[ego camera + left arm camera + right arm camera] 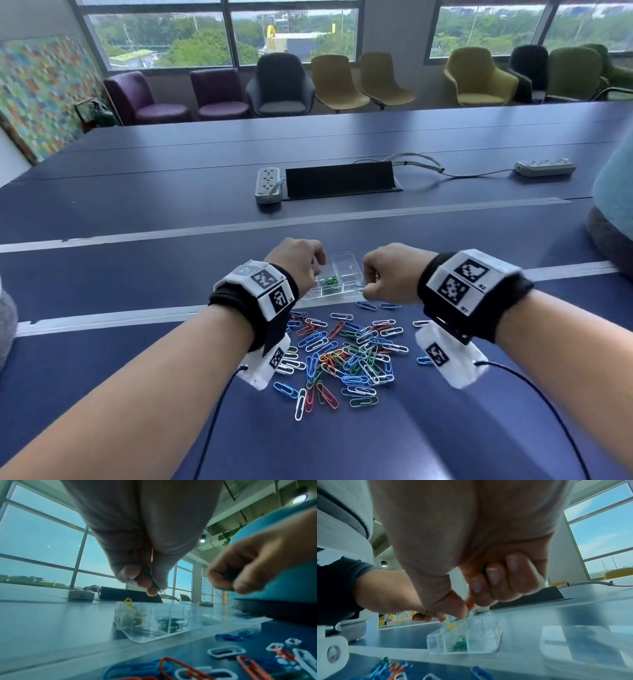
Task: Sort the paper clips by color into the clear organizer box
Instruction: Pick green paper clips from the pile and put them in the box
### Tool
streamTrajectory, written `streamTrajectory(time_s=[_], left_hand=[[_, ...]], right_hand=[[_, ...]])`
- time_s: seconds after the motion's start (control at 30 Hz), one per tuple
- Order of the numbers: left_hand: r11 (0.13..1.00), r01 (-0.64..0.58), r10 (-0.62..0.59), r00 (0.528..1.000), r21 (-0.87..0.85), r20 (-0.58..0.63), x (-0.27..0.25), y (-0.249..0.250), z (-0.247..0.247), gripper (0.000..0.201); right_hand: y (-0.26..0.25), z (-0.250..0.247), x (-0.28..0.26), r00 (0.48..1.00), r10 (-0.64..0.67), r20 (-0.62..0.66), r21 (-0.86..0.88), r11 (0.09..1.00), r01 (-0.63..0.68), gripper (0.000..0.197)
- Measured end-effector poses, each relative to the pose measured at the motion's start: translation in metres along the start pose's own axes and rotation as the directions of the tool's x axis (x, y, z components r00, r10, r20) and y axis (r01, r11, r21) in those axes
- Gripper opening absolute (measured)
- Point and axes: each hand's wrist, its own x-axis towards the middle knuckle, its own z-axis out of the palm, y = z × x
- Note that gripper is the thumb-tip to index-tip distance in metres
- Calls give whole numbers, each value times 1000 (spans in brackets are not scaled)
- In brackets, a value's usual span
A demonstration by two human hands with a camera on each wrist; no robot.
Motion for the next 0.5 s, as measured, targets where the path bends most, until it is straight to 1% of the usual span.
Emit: streamTrajectory(time_s=[0.1,0.2,0.27,0.37,0.43,0.5], left_hand=[[999,-23,24,1000,38,-14,7,5,4,15],[995,-77,76,997,56,15,9,12,8,16],[993,-97,93,994,70,54,9,15,10,25],[996,-87,87,994,7,71,7,15,11,44],[996,-68,72,995,-57,67,6,12,10,52],[993,-38,45,997,-109,66,6,9,9,58]], right_hand=[[-8,-1,21,999,26,-35,-1,1000,-27,26],[-13,-3,33,997,67,-44,8,998,-67,26],[-15,-4,37,996,83,-39,4,997,-82,22],[-17,-5,41,995,96,-10,-5,995,-96,12],[-18,-6,43,994,109,8,7,994,-109,13],[-20,-5,46,993,118,13,25,993,-118,18]])
